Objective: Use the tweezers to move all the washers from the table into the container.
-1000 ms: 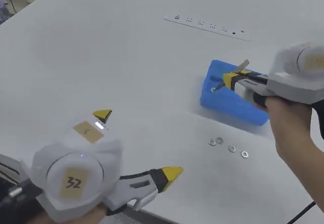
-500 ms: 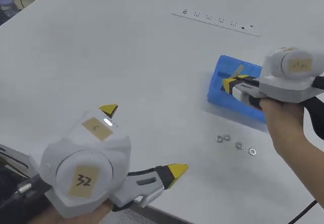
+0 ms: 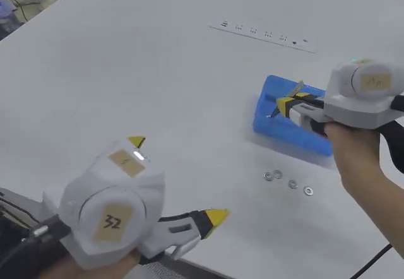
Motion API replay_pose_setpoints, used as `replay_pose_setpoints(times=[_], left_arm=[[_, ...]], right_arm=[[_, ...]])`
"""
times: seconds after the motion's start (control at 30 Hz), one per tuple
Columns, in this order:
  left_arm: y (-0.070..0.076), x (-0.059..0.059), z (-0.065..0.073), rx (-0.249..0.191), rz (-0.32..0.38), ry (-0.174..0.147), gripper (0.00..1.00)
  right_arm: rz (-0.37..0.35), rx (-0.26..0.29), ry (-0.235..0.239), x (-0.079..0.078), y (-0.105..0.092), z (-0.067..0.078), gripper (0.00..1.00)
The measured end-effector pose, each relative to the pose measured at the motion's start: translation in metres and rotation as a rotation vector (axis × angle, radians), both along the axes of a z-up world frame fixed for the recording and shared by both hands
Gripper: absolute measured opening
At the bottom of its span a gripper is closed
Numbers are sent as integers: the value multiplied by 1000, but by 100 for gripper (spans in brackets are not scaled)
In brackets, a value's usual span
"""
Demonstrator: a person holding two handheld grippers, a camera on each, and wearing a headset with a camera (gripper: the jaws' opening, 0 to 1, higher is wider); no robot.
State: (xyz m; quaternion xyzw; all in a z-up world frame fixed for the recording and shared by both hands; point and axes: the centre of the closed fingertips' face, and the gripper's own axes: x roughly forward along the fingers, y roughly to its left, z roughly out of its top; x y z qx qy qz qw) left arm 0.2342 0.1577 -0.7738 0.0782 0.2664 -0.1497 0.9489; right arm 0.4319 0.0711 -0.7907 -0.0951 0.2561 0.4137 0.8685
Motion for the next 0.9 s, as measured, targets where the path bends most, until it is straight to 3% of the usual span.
replay_pose_setpoints(times=[0.27, 0.37, 0.47, 0.7, 0.9], left_arm=[[1, 1, 4, -18, 12, -13, 95], [1, 1, 2, -23, 13, -8, 99], [1, 2, 4, -25, 15, -15, 99], [1, 1, 3, -15, 10, -14, 99], [1, 1, 4, -19, 12, -15, 99]], right_arm=[[2, -11, 22, 4, 2, -10, 3], [3, -12, 15, 2, 0, -6, 3], [-8, 26, -3, -2, -6, 9, 3], [-1, 74, -69, -36, -19, 48, 3], [18, 95, -59, -63, -24, 53, 3]])
